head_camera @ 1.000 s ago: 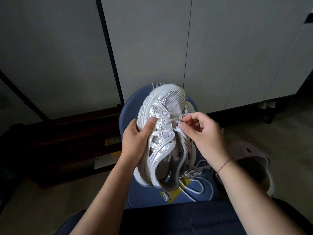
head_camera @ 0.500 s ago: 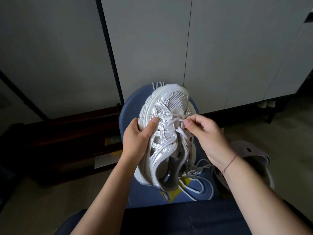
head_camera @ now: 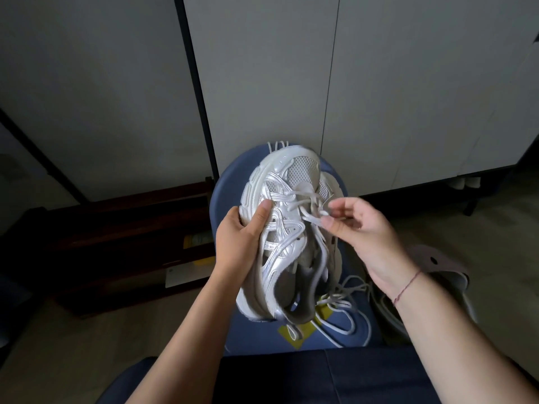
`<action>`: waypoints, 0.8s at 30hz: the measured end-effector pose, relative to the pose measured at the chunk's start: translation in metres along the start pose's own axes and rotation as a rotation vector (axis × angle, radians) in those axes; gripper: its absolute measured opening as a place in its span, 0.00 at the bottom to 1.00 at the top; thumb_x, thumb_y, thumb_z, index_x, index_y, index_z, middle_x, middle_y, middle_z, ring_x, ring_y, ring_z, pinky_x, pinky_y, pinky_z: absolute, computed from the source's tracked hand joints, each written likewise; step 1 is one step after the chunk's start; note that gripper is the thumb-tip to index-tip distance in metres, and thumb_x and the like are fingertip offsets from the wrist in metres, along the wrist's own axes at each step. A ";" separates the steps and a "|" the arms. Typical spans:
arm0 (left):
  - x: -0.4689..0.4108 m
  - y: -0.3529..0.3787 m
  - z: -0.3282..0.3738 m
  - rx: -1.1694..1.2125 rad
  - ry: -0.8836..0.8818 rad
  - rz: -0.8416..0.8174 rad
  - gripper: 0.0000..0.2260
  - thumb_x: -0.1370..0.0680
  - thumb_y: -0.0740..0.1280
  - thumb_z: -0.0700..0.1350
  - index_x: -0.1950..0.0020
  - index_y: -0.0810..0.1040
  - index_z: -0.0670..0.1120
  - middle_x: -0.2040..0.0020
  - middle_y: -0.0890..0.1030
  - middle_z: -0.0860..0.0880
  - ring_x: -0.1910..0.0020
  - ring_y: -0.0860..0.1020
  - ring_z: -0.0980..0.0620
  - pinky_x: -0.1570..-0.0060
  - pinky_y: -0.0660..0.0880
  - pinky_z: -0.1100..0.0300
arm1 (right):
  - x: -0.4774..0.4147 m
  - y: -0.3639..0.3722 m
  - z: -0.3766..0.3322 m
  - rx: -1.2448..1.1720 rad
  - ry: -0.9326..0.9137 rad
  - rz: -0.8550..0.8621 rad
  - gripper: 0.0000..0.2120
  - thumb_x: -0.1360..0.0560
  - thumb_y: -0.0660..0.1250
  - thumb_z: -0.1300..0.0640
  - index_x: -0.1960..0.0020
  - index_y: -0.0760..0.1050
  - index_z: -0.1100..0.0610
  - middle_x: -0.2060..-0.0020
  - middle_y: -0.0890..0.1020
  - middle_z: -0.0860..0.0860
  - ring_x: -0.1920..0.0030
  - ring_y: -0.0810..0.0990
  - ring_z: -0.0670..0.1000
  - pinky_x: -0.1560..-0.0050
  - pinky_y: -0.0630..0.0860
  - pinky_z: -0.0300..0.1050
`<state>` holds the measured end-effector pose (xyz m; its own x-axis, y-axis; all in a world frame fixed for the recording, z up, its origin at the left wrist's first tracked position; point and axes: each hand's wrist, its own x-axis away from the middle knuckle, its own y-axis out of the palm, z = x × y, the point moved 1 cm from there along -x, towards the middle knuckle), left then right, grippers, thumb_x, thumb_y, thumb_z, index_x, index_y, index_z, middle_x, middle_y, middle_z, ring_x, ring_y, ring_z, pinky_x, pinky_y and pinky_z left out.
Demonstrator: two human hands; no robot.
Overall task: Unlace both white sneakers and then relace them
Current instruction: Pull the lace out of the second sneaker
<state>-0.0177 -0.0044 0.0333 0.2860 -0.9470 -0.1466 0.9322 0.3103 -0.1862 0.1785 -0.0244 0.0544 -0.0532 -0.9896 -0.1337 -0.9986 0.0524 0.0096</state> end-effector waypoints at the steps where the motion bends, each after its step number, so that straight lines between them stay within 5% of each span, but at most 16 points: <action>1: -0.001 0.000 0.000 0.012 -0.012 0.003 0.18 0.27 0.70 0.61 0.53 0.78 0.46 0.57 0.84 0.52 0.59 0.82 0.56 0.57 0.76 0.62 | 0.002 0.005 0.001 -0.031 -0.002 0.009 0.08 0.31 0.72 0.61 0.53 0.77 0.54 0.58 0.80 0.48 0.57 0.78 0.41 0.53 0.75 0.33; 6: -0.001 -0.001 0.001 0.043 -0.029 -0.005 0.20 0.28 0.70 0.62 0.51 0.79 0.46 0.57 0.85 0.53 0.60 0.83 0.59 0.60 0.76 0.66 | 0.001 0.013 0.002 -0.303 0.020 0.016 0.08 0.34 0.71 0.60 0.54 0.79 0.57 0.64 0.83 0.43 0.61 0.80 0.37 0.59 0.74 0.29; 12: -0.002 -0.006 0.003 0.072 -0.039 -0.016 0.20 0.28 0.70 0.62 0.49 0.79 0.46 0.55 0.85 0.51 0.57 0.84 0.55 0.55 0.79 0.58 | 0.002 0.007 -0.001 -0.321 0.028 -0.134 0.13 0.34 0.68 0.65 0.50 0.79 0.58 0.58 0.83 0.48 0.55 0.81 0.42 0.54 0.76 0.33; 18: 0.002 -0.003 0.006 0.040 -0.019 -0.035 0.18 0.29 0.71 0.61 0.53 0.78 0.47 0.57 0.85 0.52 0.59 0.83 0.55 0.58 0.78 0.59 | -0.001 0.006 0.001 -0.262 0.001 0.001 0.05 0.36 0.71 0.57 0.61 0.83 0.53 0.61 0.84 0.47 0.59 0.80 0.43 0.57 0.76 0.34; 24: 0.003 0.000 0.004 -0.008 0.008 -0.036 0.17 0.28 0.71 0.60 0.54 0.78 0.47 0.59 0.84 0.53 0.61 0.83 0.58 0.61 0.75 0.64 | -0.002 0.008 0.000 -0.574 0.276 0.053 0.10 0.25 0.64 0.55 0.63 0.77 0.56 0.71 0.79 0.49 0.71 0.77 0.46 0.69 0.76 0.37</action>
<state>-0.0155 -0.0074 0.0369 0.2503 -0.9569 -0.1473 0.9401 0.2766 -0.1992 0.1703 -0.0222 0.0544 -0.0238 -0.9897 0.1411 -0.8299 0.0983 0.5492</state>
